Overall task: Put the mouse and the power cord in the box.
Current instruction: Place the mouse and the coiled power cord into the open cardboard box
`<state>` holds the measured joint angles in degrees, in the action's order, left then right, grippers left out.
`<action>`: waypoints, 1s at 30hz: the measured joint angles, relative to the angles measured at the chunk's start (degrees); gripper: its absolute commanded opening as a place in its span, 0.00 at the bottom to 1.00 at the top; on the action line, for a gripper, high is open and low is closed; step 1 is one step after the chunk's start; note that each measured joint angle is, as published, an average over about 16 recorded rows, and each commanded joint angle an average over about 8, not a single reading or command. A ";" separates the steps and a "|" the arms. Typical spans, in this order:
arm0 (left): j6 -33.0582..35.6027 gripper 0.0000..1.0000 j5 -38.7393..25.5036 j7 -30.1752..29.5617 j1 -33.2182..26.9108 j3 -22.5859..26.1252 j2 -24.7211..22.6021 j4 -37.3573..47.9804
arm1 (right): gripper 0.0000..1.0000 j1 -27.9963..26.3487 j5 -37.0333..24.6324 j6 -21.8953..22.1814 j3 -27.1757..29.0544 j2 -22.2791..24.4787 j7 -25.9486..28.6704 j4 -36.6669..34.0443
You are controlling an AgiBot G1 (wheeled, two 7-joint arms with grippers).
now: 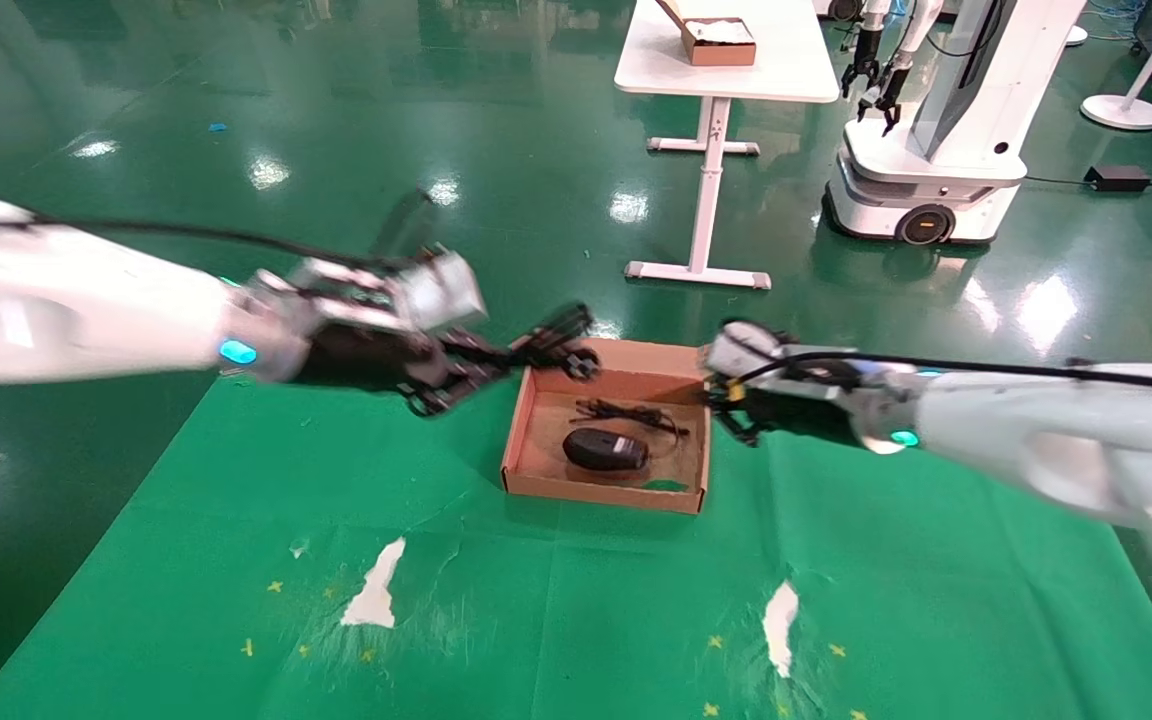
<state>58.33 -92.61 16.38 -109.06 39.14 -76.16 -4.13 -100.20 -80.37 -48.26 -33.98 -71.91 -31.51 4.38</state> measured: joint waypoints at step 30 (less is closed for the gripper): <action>-18.13 0.78 6.44 -27.83 8.07 21.97 -2.79 -27.47 | 1.00 -16.85 -0.07 -40.50 -0.99 25.17 9.38 14.58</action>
<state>40.20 -86.17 -11.45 -100.99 61.11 -78.95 -31.60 -117.05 -80.44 -88.76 -34.97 -46.74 -22.14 18.96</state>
